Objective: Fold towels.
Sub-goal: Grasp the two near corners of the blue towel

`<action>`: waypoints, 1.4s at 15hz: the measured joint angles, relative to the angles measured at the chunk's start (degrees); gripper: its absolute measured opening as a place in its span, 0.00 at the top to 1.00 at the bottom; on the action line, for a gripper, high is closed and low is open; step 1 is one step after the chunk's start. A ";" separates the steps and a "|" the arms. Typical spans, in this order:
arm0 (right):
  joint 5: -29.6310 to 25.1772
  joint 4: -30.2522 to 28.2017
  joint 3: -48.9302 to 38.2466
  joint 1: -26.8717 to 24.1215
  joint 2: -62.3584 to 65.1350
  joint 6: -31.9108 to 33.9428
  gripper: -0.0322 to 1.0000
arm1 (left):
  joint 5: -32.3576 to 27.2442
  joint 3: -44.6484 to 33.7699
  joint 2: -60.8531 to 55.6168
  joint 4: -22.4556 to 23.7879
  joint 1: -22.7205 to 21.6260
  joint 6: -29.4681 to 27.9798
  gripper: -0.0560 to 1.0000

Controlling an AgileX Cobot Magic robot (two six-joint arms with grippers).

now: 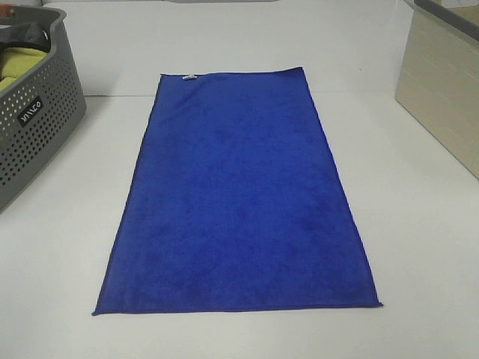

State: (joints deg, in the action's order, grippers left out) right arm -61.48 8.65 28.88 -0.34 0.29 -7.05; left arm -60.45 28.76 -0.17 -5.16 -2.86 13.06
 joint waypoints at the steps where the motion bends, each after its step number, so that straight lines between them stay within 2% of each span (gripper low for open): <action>1: 0.00 0.00 0.00 0.00 0.00 0.00 0.15 | 0.00 0.00 0.00 0.00 0.00 0.00 0.48; 8: 0.00 0.00 0.00 0.00 0.00 0.00 0.15 | 0.00 0.00 0.00 -0.34 0.00 0.00 0.48; 10: 0.69 0.34 0.11 0.00 -0.17 0.63 0.15 | 1.43 0.52 0.00 -2.18 0.00 -1.15 0.48; 12: 2.86 0.97 1.20 0.00 -3.61 4.24 0.16 | 6.70 1.15 2.41 -6.65 0.00 -5.33 0.48; 14: 3.44 1.49 2.46 0.00 -11.06 7.05 0.17 | 7.96 1.15 7.73 -13.75 0.00 -8.54 0.48; 16: 4.07 1.89 3.50 0.00 -19.54 7.51 0.20 | 8.71 1.15 15.01 -21.43 0.00 -8.37 0.45; 18: 4.53 4.24 4.58 0.00 -29.28 7.56 0.22 | 8.94 1.15 22.92 -26.76 0.00 -5.27 0.39; 20: 4.93 6.82 5.44 0.00 -35.81 7.51 0.23 | 9.00 1.15 29.74 -29.85 0.00 -2.12 0.38; 21: 6.19 9.91 5.96 0.00 -46.18 5.67 0.23 | 9.63 1.15 39.82 -32.66 0.00 2.75 0.37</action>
State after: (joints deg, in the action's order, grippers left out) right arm -55.29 18.56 34.84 -0.34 -45.89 -1.38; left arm -50.82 29.91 39.65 -37.82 -2.86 15.81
